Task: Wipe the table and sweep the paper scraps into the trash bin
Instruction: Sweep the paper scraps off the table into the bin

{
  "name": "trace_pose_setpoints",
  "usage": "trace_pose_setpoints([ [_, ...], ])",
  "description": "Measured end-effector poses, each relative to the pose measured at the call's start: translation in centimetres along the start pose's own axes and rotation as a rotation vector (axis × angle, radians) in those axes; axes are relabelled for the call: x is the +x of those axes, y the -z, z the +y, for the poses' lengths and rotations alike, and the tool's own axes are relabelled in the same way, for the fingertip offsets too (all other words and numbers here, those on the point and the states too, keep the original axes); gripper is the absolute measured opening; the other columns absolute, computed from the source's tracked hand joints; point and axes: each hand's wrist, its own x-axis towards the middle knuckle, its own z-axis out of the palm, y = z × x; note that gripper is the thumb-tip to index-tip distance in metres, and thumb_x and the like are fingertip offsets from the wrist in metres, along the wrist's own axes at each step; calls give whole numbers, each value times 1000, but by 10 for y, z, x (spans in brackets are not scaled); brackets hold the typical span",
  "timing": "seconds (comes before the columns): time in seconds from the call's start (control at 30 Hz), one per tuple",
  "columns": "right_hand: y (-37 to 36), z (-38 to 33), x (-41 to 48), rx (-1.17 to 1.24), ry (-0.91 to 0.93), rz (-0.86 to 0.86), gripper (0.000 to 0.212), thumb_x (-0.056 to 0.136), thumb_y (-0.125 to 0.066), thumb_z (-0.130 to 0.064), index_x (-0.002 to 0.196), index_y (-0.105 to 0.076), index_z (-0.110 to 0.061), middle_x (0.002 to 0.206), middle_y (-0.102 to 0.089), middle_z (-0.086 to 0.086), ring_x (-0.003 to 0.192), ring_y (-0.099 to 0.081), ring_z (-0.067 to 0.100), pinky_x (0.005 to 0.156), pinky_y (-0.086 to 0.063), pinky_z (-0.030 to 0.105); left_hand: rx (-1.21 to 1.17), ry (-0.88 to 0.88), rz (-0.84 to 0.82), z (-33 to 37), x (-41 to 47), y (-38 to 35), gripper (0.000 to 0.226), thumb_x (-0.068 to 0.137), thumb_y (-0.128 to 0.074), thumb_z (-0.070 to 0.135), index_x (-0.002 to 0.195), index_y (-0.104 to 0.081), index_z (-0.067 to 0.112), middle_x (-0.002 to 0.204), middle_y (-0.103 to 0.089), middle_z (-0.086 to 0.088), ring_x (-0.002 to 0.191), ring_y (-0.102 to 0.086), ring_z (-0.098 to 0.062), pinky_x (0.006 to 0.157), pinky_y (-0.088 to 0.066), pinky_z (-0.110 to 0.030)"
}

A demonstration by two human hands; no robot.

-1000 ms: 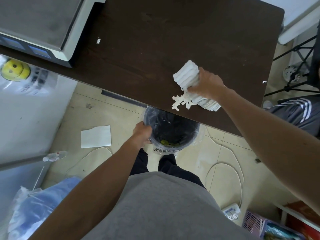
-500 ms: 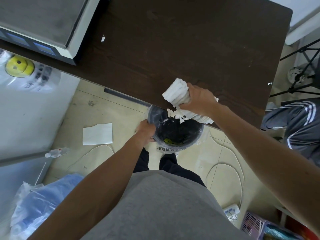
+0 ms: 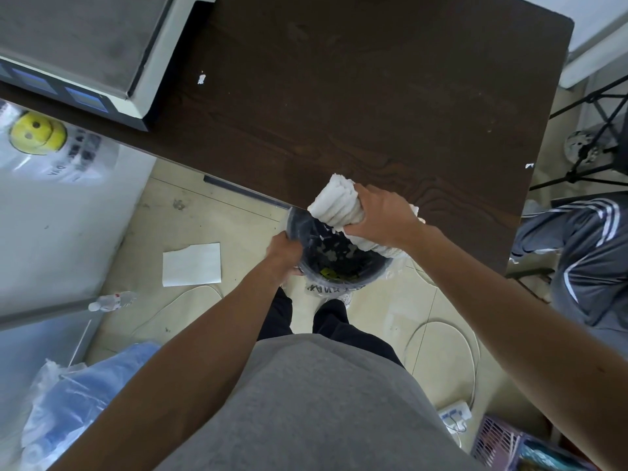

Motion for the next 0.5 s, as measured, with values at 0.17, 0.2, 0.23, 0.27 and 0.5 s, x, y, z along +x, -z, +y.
trace_pose_setpoints([
  [0.17,-6,-1,-10,-88,74,-24,83,76,-71,-47,146,-41,-14,103,-64,10,92,-63,31,81,-48,38,-28,-3,-9,0,-1,5,33,93,-51,7,125,-60,8,114,-68,-16,94,-70,-37,51,-60,-36],
  [0.2,-6,-1,-12,-94,78,-24,83,76,-71,-47,146,-41,-14,104,-64,9,92,-63,30,82,-47,37,-33,0,-14,-1,0,7,36,91,-49,5,125,-61,7,114,-69,-17,95,-69,-38,52,-60,-36],
  [0.23,-7,0,-14,-94,79,-19,83,76,-72,-48,146,-42,-15,104,-64,8,93,-63,30,82,-46,37,-41,6,-20,-1,1,9,39,89,-48,3,126,-61,7,115,-69,-17,97,-69,-39,53,-61,-37],
  [0.27,-7,0,-14,-91,79,-14,83,76,-72,-48,146,-42,-16,104,-64,8,93,-63,30,82,-46,37,-47,14,-24,-2,1,11,41,87,-47,2,126,-61,7,116,-69,-17,98,-69,-39,54,-61,-38],
  [0.5,22,7,-1,31,1,-1,49,77,-72,-42,114,-58,-13,91,-66,4,89,-64,31,73,-38,30,-29,15,-25,-4,-3,28,40,90,-48,0,129,-59,7,118,-69,-16,99,-69,-35,50,-60,-33],
])
